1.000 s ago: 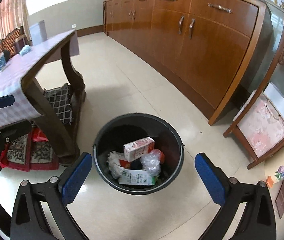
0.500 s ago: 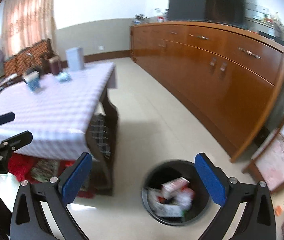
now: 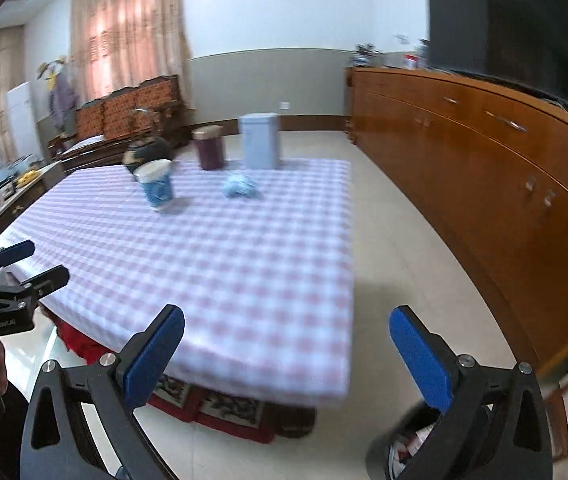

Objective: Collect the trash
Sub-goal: 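Move both tools back to the table toward the paper cup and mask, then grasp the blue paper cup rim with the left tool while the right tool grasps the blue mask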

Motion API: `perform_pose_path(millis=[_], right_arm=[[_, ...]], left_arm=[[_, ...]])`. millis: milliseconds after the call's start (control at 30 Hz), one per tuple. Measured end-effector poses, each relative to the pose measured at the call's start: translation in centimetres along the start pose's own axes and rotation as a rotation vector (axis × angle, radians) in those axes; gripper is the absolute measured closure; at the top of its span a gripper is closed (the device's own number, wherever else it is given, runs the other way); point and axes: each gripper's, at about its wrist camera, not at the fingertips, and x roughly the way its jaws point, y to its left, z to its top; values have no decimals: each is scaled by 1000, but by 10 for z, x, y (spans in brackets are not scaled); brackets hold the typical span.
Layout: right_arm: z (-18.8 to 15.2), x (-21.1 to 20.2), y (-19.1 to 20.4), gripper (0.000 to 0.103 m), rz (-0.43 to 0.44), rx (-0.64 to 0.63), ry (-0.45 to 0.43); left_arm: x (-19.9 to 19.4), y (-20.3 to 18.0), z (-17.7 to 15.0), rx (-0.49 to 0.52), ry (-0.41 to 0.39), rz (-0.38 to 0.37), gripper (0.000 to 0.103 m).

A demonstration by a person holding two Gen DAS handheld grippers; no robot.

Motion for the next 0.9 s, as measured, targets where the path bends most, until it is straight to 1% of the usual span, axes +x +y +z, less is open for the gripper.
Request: perform_pose_path(millis=[133,233,300,367,433,500,533,567,633,700,733,800,900], right_arm=[[25,22,21,0,35,-42,-4],[41,48,31,0,47,-72,7],[54,73,37,2,58,-86,20],[66,97,40,8,72,-95,40],[77,126,43,9,76,-110,65],[88,152,48,9,83,-122,96],[95,172,51,10,84,-138,111],[99,181,52,10,85,-145,121],[107,211,56,10,89,-159,153],[115,242,58,15,91,-164,184],[119,251,57,17,95,-160,194],[128,277,58,17,94,-160,218],[139,303,60,18,101,-165,243]], left_arm=[[11,19,16,-26,-19,41,3],[36,29,25,-48,-10,45,3],[56,34,31,-52,-1,43,3],[75,38,38,-48,8,50,3],[101,40,46,-41,21,65,3],[116,38,52,-34,34,84,3],[131,41,57,-31,37,88,3],[140,42,60,-32,43,91,3],[166,47,67,-39,70,90,3],[180,51,72,-57,90,80,3],[190,53,76,-62,102,78,3],[201,53,83,-52,106,80,3],[217,53,91,-43,124,77,4]])
